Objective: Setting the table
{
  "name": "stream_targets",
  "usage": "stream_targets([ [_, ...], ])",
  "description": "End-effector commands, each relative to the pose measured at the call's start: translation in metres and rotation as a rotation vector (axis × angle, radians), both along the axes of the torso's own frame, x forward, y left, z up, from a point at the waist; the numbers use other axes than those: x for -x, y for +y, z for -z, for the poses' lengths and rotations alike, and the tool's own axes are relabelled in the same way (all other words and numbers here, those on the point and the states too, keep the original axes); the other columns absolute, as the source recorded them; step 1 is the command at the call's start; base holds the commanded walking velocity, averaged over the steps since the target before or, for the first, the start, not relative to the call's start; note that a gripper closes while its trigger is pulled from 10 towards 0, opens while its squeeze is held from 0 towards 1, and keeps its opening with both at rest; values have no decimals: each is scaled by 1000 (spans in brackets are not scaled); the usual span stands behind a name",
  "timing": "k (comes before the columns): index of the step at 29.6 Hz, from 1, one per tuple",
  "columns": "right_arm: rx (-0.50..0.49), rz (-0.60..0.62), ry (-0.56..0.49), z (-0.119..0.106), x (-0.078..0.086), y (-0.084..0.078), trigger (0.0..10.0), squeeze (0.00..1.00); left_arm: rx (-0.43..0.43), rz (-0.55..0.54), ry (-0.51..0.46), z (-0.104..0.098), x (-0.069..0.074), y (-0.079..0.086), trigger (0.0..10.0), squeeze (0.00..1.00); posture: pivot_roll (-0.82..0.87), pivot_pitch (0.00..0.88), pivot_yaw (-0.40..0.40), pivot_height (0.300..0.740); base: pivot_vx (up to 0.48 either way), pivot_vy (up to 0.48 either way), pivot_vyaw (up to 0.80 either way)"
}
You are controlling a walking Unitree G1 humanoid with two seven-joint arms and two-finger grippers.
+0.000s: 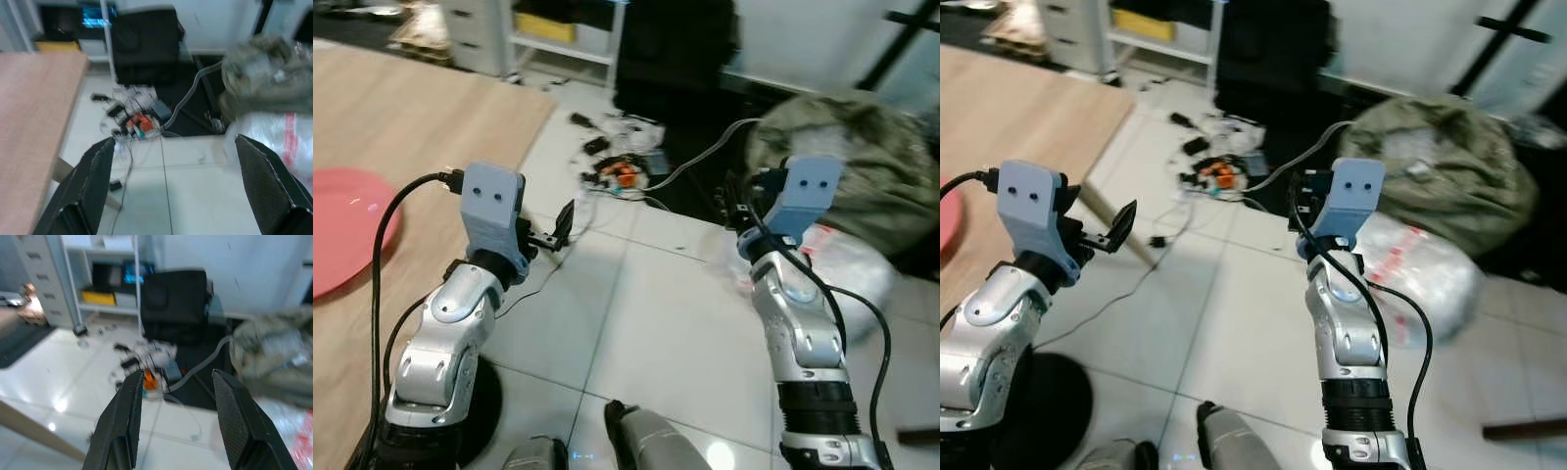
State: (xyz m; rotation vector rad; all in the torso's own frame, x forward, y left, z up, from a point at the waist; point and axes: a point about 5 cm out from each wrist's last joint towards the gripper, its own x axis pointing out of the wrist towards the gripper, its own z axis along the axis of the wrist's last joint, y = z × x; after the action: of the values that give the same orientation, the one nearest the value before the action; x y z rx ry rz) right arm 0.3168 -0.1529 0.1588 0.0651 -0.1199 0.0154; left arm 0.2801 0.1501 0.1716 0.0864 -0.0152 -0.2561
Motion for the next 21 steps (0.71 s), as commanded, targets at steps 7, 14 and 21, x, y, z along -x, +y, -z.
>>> stream_targets([
  [7,73,-23,199,67,14,-6,10000,0,-27,-36,141,60,3,-6,10000,0,-55,72,12,740,0,0,-800],
  [14,85,-41,253,85,21,-8,10000,0,-108,-65,207,89,9,-3,10000,0,-59,66,18,740,0,0,-800],
  [21,95,-73,275,97,24,-5,10000,0,-96,-96,221,100,11,3,10000,0,-57,63,17,740,0,0,-800],
])
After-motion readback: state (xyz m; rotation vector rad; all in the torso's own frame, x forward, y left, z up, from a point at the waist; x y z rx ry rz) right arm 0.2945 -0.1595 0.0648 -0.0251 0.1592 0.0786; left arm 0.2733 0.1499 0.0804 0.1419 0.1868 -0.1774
